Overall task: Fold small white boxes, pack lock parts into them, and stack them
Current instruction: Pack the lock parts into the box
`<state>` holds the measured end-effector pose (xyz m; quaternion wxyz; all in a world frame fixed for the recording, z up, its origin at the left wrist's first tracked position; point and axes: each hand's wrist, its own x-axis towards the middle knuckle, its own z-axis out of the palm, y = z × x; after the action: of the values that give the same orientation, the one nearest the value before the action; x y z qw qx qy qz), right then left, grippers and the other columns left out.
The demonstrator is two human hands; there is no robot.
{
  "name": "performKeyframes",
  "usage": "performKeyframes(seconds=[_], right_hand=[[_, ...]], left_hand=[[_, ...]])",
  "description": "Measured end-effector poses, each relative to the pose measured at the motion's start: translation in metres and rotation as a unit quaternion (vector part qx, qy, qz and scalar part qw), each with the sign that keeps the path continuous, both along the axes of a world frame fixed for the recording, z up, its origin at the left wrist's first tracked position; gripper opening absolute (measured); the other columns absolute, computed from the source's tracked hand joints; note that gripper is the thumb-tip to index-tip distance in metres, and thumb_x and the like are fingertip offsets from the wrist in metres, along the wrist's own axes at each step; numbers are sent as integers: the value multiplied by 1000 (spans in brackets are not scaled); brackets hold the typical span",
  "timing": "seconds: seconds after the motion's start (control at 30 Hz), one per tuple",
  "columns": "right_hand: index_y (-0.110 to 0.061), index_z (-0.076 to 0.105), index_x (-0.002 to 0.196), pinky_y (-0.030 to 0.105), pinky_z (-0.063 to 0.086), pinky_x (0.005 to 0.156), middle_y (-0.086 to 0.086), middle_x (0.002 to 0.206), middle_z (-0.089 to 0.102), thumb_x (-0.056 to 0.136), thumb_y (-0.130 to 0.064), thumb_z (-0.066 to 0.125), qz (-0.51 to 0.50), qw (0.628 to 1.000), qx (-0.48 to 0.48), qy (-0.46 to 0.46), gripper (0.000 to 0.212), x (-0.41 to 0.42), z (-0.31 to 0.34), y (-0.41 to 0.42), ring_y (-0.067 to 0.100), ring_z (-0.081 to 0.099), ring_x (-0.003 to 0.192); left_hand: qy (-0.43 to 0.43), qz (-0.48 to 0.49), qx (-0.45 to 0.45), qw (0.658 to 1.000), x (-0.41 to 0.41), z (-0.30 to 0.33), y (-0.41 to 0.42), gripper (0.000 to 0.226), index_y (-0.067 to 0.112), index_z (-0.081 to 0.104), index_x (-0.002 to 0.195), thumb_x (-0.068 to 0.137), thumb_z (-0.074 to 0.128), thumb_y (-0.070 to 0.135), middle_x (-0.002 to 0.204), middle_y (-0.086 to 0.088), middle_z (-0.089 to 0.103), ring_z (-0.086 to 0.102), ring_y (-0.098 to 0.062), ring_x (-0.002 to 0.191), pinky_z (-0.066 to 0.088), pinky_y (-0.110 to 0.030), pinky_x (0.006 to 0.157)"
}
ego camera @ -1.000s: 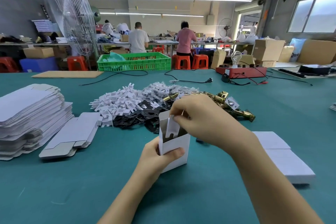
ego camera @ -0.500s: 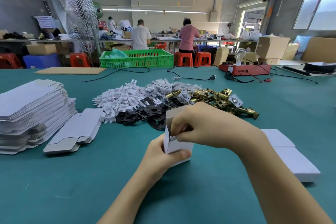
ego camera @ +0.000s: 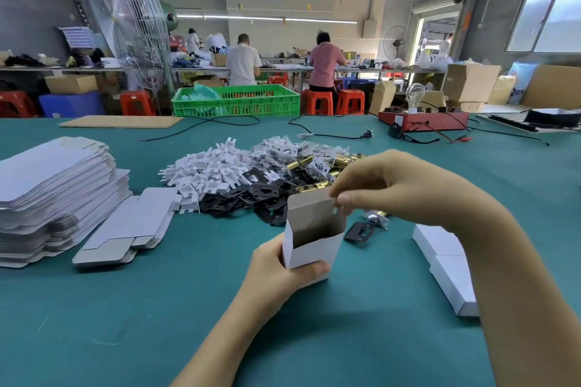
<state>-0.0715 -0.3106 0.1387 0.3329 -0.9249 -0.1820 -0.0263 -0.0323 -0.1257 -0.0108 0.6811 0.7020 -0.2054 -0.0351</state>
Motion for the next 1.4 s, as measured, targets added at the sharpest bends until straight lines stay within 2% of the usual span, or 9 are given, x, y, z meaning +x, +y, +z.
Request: performKeyframes(seconds=[0.3, 0.43, 0.6, 0.8, 0.97, 1.1, 1.17, 1.3, 1.4], right_hand=[[-14, 68, 78, 23, 54, 56, -2, 68, 71, 89, -13, 58, -269, 962, 48, -10, 15, 53, -71, -32, 10, 68, 62], [-15, 67, 81, 30, 53, 72, 0, 74, 70, 87, -14, 59, -308, 948, 71, -43, 10, 66, -111, -21, 18, 66, 75], [-13, 58, 124, 31, 43, 85, 4, 108, 61, 95, -22, 53, -246, 962, -48, -108, 30, 73, -154, 7, 20, 56, 102], [-14, 46, 134, 32, 40, 94, 3, 131, 52, 99, -30, 43, -187, 949, -171, -186, 39, 84, -162, 32, 23, 45, 121], [-18, 25, 151, 35, 28, 111, -2, 159, 21, 102, -33, 35, -94, 957, -237, -137, 53, 90, -166, 34, 18, 13, 148], [-18, 33, 147, 36, 25, 112, -1, 158, 24, 103, -36, 30, -92, 956, -262, -98, 47, 92, -168, 35, 19, 16, 147], [-14, 43, 139, 37, 34, 105, 4, 149, 39, 101, -30, 37, -101, 958, -239, -121, 41, 88, -164, 36, 23, 35, 137], [-5, 66, 87, 36, 46, 65, 9, 82, 64, 63, 3, 67, -249, 904, -223, -266, 25, 70, -156, 33, 33, 62, 75], [-9, 55, 101, 40, 42, 81, 9, 101, 56, 71, 3, 56, -316, 894, -292, -129, 32, 61, -144, 21, 33, 53, 99]], left_hand=[[43, 108, -30, 993, 5, 1, 4, 27, 27, 75, 81, 64, 89, 10, 82, 9, 76, 70, -7, 76, 56, -24, 67], [63, 216, -85, 971, 12, -1, 10, 21, 22, 71, 86, 73, 84, 11, 80, 6, 75, 71, -17, 80, 57, -35, 72], [60, 290, -131, 946, 19, -2, 17, 20, 23, 67, 84, 76, 83, 14, 74, 17, 72, 65, 4, 70, 50, -28, 69], [55, 303, -131, 942, 23, -6, 17, 18, 23, 68, 84, 77, 82, 15, 73, 20, 71, 65, 8, 67, 48, -25, 67], [55, 286, -126, 948, 23, -8, 15, 19, 22, 69, 88, 76, 82, 14, 79, 19, 73, 67, 2, 73, 50, -27, 70], [64, 279, -120, 950, 24, -9, 15, 19, 23, 69, 87, 76, 82, 14, 80, 20, 73, 67, 1, 72, 50, -27, 69], [69, 279, -121, 950, 24, -9, 15, 19, 23, 70, 88, 76, 82, 15, 79, 18, 73, 68, -1, 75, 51, -28, 71], [75, 271, -125, 951, 24, -8, 17, 19, 25, 69, 88, 77, 81, 16, 78, 19, 73, 67, -2, 79, 50, -26, 68], [80, 263, -127, 953, 24, -8, 17, 19, 26, 68, 87, 78, 81, 16, 78, 17, 73, 67, -5, 81, 50, -26, 67]])
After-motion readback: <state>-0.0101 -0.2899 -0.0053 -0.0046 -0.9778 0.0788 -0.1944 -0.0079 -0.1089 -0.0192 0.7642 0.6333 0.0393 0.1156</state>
